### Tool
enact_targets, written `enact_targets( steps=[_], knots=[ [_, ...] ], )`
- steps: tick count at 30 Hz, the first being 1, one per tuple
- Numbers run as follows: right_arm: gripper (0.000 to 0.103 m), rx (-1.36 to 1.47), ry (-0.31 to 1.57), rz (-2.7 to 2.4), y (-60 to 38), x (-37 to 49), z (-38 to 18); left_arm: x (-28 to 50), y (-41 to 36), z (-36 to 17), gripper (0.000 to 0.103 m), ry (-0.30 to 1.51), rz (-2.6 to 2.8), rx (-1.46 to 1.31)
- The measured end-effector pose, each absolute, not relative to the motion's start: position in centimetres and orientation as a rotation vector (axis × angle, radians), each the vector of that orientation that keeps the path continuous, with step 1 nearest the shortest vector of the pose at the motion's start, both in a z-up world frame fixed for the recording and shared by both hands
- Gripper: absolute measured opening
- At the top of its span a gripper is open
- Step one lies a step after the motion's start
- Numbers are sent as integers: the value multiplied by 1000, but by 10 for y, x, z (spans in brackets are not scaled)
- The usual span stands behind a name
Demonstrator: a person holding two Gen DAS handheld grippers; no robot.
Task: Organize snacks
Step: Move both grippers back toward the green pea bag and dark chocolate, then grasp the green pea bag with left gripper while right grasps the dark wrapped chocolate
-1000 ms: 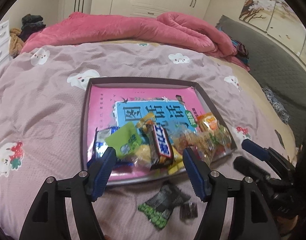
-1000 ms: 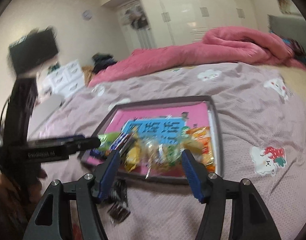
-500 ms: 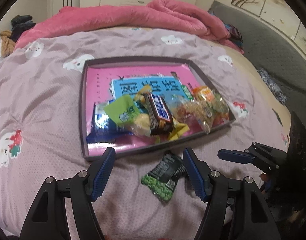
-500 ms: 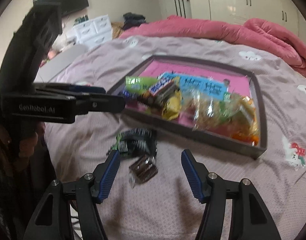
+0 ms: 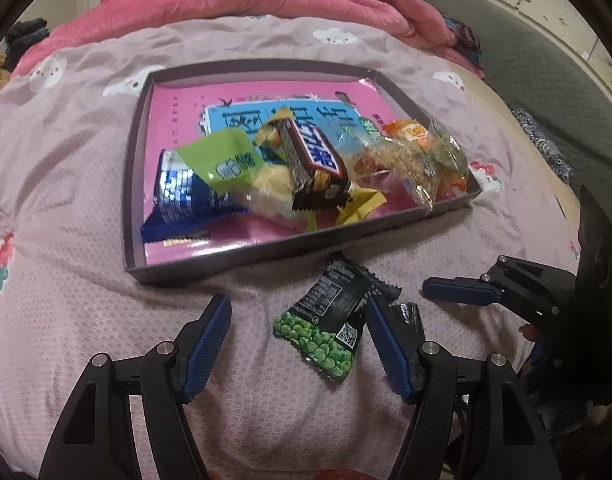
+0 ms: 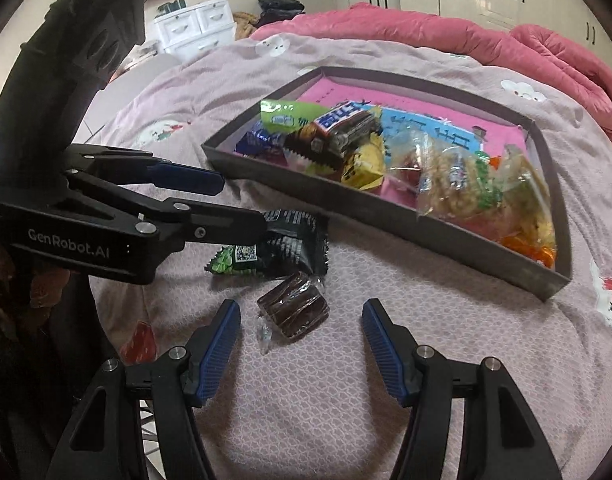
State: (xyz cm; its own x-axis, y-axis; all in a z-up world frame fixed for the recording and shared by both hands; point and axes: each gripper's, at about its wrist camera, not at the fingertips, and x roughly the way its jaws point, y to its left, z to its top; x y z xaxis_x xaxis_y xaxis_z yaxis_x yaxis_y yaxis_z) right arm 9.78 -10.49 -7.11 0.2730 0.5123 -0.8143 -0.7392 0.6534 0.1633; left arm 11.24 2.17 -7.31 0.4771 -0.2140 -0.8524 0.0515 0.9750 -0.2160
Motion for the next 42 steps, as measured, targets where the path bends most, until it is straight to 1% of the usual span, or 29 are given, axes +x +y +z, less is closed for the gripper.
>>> enact_targets(
  steps=[4,7,9,12,21,23,25,29,33,42],
  knots=[
    [59,-287,965,874,-100,98,-74,114,20,-76,72,1071,-171,-167],
    [52,-308,955,883,-97,98,-77,116,19,-79,72,1077,-183,-169],
    [42,-321,955,888,-95,98,-78,116,18,-81,72,1084,-191,-170],
    [39,-322,959,893,-96,99,-78,118,14,-85,72,1097,-205,-172],
    [38,-255,990,761,-125,114,-72,122,4,-93,71,1097,-212,-144],
    [38,-184,986,729,-136,123,-68,123,0,-93,68,1089,-208,-135],
    [38,-119,972,720,-144,129,-63,125,-5,-94,60,1082,-203,-120],
    [38,-32,919,738,-150,132,-50,125,-14,-98,56,1073,-185,-70],
    [38,2,868,758,-153,131,-39,124,-6,-94,49,1061,-190,-116],
    [38,42,790,785,-153,128,-22,118,8,-73,46,1023,-183,-175]
  ],
)
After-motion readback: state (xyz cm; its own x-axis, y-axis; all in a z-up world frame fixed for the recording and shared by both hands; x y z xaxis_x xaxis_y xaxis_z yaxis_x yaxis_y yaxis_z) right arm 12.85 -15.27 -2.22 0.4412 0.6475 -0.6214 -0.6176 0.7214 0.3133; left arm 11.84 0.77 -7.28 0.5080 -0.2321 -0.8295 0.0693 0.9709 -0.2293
